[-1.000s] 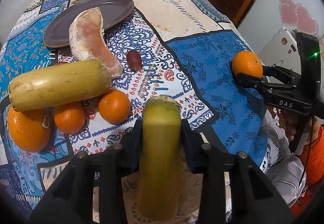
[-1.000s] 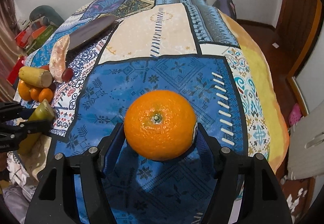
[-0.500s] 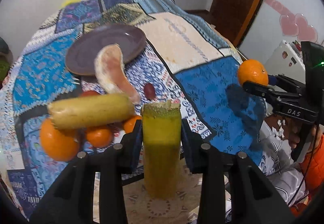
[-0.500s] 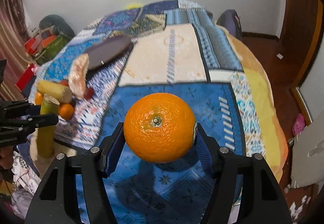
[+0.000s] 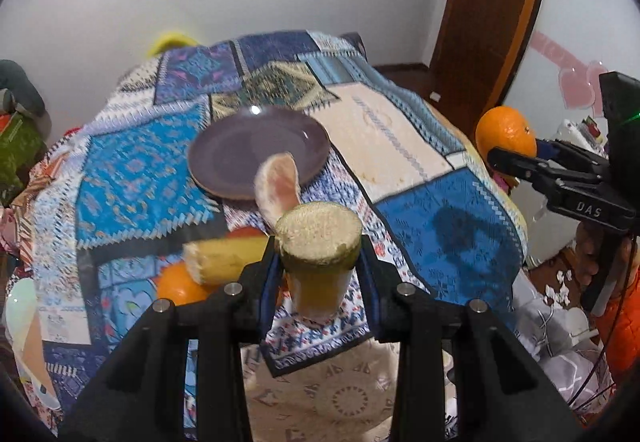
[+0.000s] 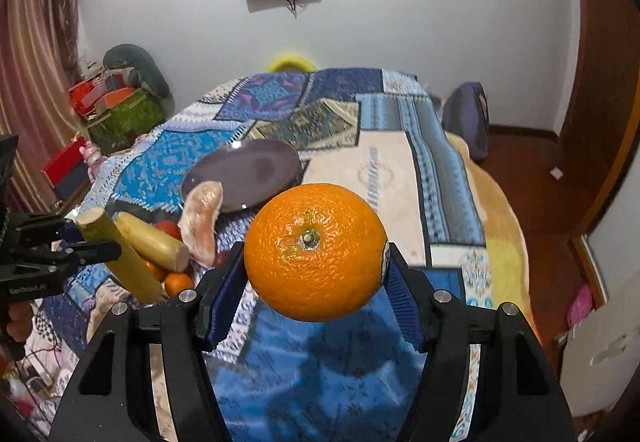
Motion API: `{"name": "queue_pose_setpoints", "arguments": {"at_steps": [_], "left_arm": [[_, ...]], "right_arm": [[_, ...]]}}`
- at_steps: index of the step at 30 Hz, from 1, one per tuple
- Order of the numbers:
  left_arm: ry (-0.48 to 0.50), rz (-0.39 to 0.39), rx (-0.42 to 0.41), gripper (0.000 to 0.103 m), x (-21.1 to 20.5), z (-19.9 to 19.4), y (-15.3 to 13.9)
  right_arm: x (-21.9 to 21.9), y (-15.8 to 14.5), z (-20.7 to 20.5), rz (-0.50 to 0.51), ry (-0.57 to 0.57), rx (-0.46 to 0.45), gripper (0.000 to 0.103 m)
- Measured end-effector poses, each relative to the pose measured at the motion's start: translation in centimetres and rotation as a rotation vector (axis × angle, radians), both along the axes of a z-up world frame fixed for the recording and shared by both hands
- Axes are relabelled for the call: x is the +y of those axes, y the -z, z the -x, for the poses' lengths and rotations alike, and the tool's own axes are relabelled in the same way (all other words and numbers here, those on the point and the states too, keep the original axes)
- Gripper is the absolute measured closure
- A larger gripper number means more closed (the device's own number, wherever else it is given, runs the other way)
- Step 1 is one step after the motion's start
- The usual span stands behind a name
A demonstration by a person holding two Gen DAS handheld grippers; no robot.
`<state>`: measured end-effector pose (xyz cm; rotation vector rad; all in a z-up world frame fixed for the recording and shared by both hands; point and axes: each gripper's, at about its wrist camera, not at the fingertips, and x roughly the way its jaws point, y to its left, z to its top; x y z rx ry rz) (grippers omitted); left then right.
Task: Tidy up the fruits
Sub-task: 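Lift and carry the corn cob and orange toward the dark plate with both tools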
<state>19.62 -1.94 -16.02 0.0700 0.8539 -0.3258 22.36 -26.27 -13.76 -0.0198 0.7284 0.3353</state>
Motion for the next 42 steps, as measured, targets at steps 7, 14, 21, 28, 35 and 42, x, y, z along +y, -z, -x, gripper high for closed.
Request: {"name": "queue_pose_setpoints", "arguments": {"at_steps": [7, 14, 21, 28, 35, 42], "left_arm": [[-0.05, 0.023, -0.09, 0.067, 1.9, -0.9, -3.3], [-0.08, 0.025, -0.133, 0.067, 3.3, -2.6, -4.8], [-0.1, 0.016, -0.146, 0.067, 4.4, -4.6, -4.8], [-0.119, 0.013, -0.146, 0.067, 5.3, -7.1, -4.3], [-0.123, 0.017, -0.138, 0.067, 5.6, -9.9, -3.6], [-0.103, 0.034, -0.101, 0.067, 4.8, -12.7, -1.9]], "right_arm": [[1.6, -1.7, -1.1, 0.002, -0.023, -0.05, 0.04], [3.2, -3.0, -2.3, -0.003, -0.045, -0.096, 0.04], [4.9, -3.7, -4.0, -0.016, -0.066, -0.135, 0.04], [7.0, -4.2, -5.7, 0.0, -0.098, -0.179, 0.04], [8.7, -3.6, -7.8, -0.015, -0.121, -0.181, 0.04], [10.4, -1.6, -10.9, -0.005, -0.133, -0.142, 0.04]]}}
